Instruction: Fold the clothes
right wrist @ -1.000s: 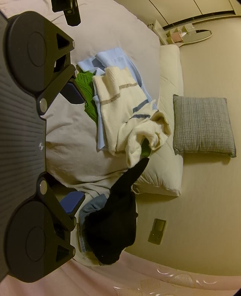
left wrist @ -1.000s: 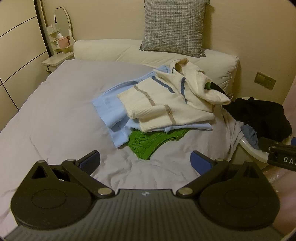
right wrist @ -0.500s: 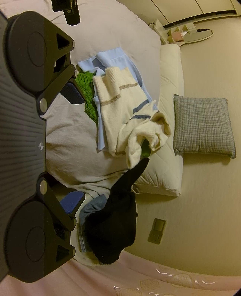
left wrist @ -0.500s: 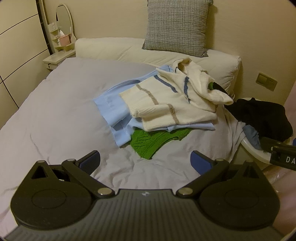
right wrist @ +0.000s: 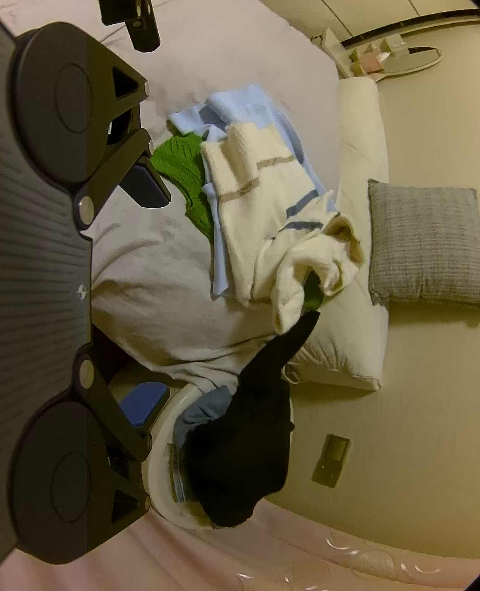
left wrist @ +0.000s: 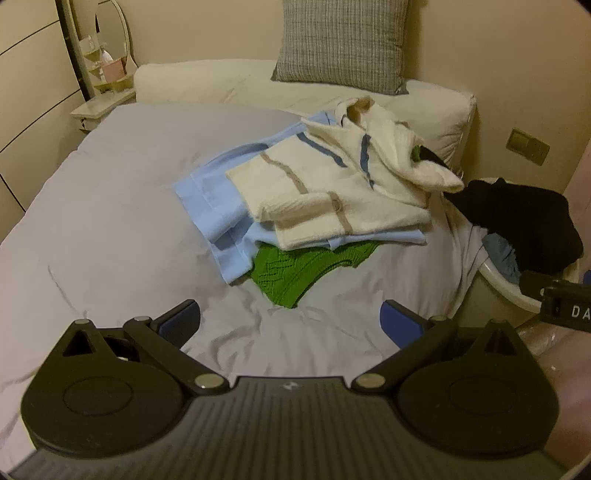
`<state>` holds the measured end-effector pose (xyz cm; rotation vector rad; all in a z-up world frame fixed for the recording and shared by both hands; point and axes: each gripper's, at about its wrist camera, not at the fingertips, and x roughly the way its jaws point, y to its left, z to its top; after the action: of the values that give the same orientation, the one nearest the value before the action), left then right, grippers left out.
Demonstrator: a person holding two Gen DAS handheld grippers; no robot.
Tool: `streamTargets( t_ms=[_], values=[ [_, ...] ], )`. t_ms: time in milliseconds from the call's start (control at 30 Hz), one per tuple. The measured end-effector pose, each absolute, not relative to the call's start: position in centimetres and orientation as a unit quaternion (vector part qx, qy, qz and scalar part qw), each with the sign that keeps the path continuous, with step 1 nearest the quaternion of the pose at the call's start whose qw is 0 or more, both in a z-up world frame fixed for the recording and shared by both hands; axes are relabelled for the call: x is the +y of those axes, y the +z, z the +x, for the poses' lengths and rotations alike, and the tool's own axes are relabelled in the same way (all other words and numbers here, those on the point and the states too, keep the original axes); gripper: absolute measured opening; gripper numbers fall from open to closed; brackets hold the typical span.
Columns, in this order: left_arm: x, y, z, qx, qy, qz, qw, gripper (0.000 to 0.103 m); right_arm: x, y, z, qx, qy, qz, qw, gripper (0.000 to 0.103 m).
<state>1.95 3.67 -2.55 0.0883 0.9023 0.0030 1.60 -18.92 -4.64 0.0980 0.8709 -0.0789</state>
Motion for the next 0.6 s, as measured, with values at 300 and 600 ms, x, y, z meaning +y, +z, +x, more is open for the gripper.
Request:
streamTargets(
  t_ms=[300, 600],
  values=[
    [3.7, -4.0, 5.4, 0.446, -0.003, 0.048, 0.894, 0.102, -19.5, -6.3, 5.2, 0.436, -0.034, 0.055, 0.898, 0.100],
    [3.2, -6.7, 11.1, 0.465, 0.009, 0.044, 0.884, 0.102, -19.9, -9.3, 11.7, 0.462, -0.008, 0.034, 0.886, 0.092]
  ],
)
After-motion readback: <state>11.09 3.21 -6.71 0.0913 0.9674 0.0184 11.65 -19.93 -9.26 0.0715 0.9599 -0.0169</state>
